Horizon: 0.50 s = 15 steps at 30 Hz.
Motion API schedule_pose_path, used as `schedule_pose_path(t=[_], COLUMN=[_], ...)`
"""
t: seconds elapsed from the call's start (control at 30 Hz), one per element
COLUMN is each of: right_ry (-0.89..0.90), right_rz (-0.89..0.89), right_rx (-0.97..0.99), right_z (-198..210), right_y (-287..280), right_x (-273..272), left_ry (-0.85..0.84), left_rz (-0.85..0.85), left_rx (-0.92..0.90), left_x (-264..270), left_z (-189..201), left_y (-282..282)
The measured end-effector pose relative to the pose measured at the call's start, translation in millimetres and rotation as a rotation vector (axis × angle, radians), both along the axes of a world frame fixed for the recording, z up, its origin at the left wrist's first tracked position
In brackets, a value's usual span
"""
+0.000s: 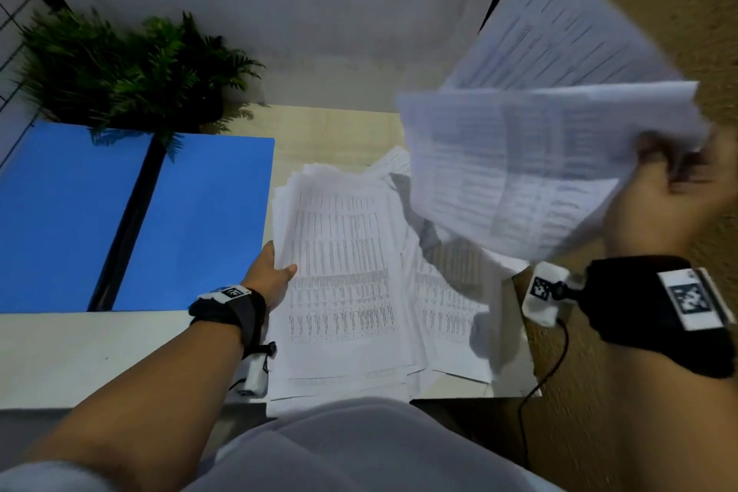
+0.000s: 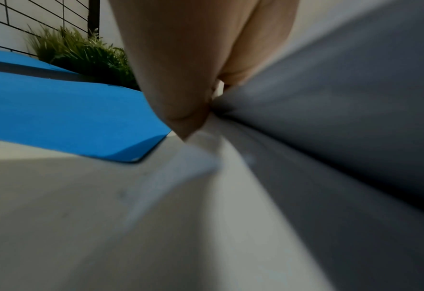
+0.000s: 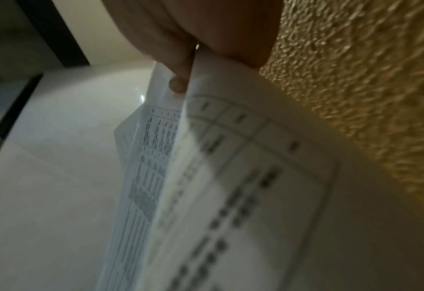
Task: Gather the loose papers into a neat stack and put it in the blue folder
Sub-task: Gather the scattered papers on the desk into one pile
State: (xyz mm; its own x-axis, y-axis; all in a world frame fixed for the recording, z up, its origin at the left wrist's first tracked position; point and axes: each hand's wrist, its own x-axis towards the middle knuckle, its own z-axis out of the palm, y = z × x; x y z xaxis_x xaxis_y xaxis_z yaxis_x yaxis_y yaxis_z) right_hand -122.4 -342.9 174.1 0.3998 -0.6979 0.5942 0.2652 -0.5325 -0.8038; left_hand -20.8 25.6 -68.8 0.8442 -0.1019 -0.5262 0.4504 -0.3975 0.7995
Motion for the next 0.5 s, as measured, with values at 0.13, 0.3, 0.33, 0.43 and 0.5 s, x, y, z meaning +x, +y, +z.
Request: schedule_pose_path(t=[0.13,0.3,0.33,0.43,0.5], right_ry=[0.033,0.490,0.605,0.874,1.004], right_rz=[0.087,0.430,0.492,0.571,0.603], right_rx=[0.097,0.244,0.246,0.150,0.068], right_z=[6.0,-44.2,-60.7,-110.5,-129.1], right_y=[8.4,35.8,39.4,49.3,61.8], right_x=[11.5,43.6,51.4,73.3,82.8], left_ry=[0.069,0.180,0.211,0.247,0.275], left_rz=[-0.029,-0.122,-0.117,-0.151,-0.140], left_rx=[-0.031,-0.055,-0.070,0.096,0.082], left_x=[-4.6,4.0,5.8,2.3,-5.3], left_z=[7.7,3.5,4.3,15.6,21.3], left_y=[-0.5,6.5,6.3,6.7,4.2])
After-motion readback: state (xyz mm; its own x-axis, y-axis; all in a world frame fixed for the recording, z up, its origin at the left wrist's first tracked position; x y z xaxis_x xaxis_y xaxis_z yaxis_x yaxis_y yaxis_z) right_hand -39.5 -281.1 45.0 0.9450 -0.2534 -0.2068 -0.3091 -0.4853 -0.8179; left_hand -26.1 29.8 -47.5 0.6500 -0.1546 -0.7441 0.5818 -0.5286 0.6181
